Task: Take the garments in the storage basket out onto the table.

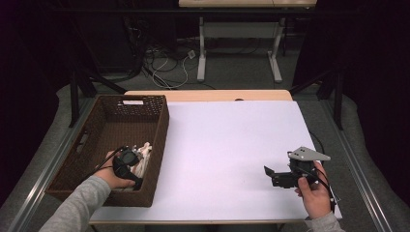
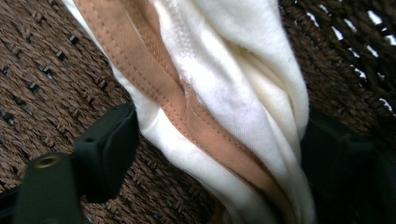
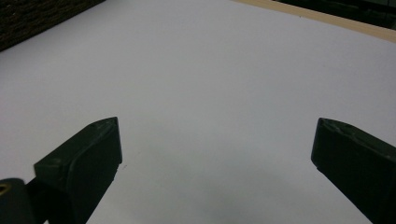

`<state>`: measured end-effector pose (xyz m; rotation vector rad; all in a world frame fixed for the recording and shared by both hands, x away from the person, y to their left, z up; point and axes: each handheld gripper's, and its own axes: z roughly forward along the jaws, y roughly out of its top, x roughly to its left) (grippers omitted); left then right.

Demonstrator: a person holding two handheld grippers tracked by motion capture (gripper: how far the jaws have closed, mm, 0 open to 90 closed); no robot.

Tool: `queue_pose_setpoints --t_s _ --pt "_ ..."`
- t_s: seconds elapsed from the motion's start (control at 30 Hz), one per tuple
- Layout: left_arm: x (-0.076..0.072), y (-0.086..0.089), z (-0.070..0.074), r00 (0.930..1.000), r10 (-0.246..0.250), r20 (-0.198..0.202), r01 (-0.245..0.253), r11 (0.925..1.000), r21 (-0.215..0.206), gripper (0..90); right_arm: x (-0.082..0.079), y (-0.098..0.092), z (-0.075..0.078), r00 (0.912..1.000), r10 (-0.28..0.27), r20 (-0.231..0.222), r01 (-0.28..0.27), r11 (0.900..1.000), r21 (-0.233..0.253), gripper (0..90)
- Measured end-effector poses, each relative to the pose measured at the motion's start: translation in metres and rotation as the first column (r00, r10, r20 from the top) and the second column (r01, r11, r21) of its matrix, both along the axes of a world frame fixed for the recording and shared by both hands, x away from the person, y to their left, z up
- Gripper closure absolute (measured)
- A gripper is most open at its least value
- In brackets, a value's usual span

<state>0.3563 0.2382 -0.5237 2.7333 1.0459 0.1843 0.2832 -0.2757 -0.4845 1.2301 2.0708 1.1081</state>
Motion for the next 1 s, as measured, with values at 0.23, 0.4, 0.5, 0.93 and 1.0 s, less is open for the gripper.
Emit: queue_pose_setpoints --t_s 0.23,0.4,0.5,0.93,1.0 --pt "0.0 0.001 0.001 1.0 -0.008 -0.005 0.008 0.9999 -0.007 28.5 0.001 0.002 -0.004 1.0 0.008 -0.003 -0.008 1.0 -0.006 2.3" --pt "0.001 0.002 0.001 0.9996 -0.002 -0.029 0.001 0.9997 -0.024 36.6 0.001 0.003 -0.004 0.9998 0.017 -0.015 -0.017 1.0 -0.026 2.8" --pt "0.001 0.003 0.001 0.9992 0.002 -0.039 -0.003 0.9994 -0.033 39.9 0.002 0.004 -0.006 0.9998 0.02 -0.006 -0.02 1.0 -0.019 3.3" --pt "0.004 0.008 0.003 0.9984 0.025 -0.052 -0.027 0.998 -0.057 46.0 0.002 0.005 -0.008 0.9996 0.026 -0.009 -0.026 0.999 -0.024 4.5" --pt "0.004 0.01 0.003 0.9978 0.038 -0.054 -0.042 0.9965 -0.072 46.6 0.002 0.005 -0.008 0.9996 0.025 -0.016 -0.025 0.999 -0.026 4.6"
